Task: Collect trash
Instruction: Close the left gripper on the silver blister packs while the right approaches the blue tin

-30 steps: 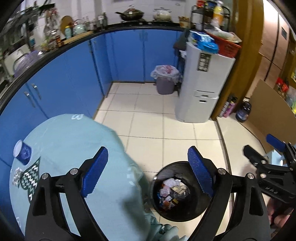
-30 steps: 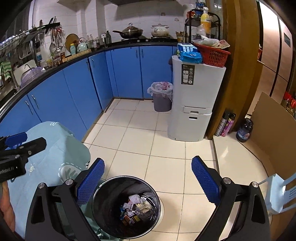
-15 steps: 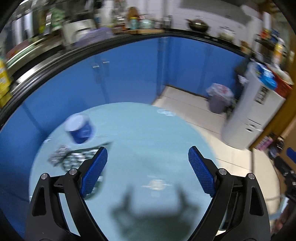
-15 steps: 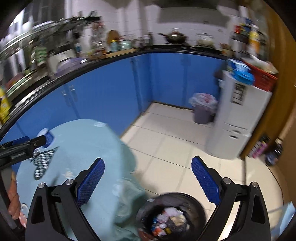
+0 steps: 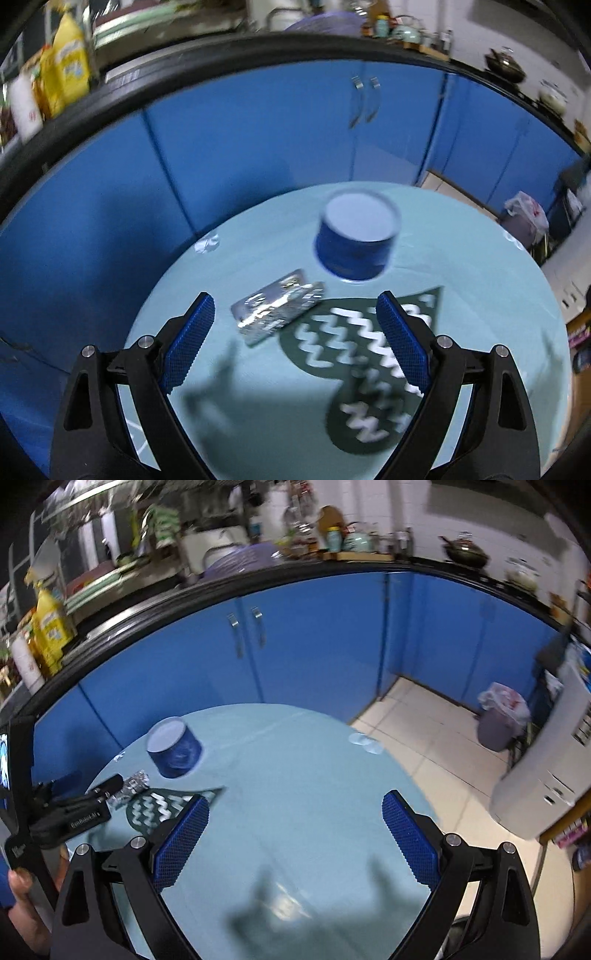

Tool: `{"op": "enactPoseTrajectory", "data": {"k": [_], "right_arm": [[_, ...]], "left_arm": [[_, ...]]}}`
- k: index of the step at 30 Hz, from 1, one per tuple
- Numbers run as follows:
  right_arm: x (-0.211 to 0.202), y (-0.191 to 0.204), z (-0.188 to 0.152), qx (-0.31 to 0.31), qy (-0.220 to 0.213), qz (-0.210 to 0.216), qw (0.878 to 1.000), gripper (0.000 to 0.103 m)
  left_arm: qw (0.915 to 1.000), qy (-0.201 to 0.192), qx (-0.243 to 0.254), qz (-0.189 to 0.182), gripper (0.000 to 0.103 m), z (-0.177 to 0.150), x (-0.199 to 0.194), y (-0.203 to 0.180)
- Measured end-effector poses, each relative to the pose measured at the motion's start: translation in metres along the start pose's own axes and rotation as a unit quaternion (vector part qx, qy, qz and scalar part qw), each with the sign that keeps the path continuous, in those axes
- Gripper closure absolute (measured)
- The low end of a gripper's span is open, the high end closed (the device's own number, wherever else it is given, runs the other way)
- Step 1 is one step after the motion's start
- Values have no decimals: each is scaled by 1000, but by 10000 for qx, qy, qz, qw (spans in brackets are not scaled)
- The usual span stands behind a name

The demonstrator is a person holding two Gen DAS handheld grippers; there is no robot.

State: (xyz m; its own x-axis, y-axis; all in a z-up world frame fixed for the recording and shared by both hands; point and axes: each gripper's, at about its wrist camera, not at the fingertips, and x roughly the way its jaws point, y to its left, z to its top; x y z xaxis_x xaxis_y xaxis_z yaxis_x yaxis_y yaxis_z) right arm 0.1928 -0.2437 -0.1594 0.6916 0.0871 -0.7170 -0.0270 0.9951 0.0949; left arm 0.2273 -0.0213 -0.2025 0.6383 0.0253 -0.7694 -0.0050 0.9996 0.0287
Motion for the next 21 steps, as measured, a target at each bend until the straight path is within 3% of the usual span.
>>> {"op": "enactPoseTrajectory", "data": {"k": [8,14,16,20,21], "right_arm": [[41,50,26,-333,128,109,9993,10],[61,60,30,-413,245,129,9988,10],[69,63,32,-431,287,176,9985,10],[90,74,35,-423,441,411,9973,10],[93,76,35,-429,476,456,9969,10]], "left_arm": [[9991,284,-222,-243,15,4,45,12],[9987,390,-324,-93,17,2,58,19],[9984,458,-334,-87,24,-1,60,22],[9983,418,-385,-89,28,-8,55,34],[9983,424,-384,-98,42,-10,54,37]]}}
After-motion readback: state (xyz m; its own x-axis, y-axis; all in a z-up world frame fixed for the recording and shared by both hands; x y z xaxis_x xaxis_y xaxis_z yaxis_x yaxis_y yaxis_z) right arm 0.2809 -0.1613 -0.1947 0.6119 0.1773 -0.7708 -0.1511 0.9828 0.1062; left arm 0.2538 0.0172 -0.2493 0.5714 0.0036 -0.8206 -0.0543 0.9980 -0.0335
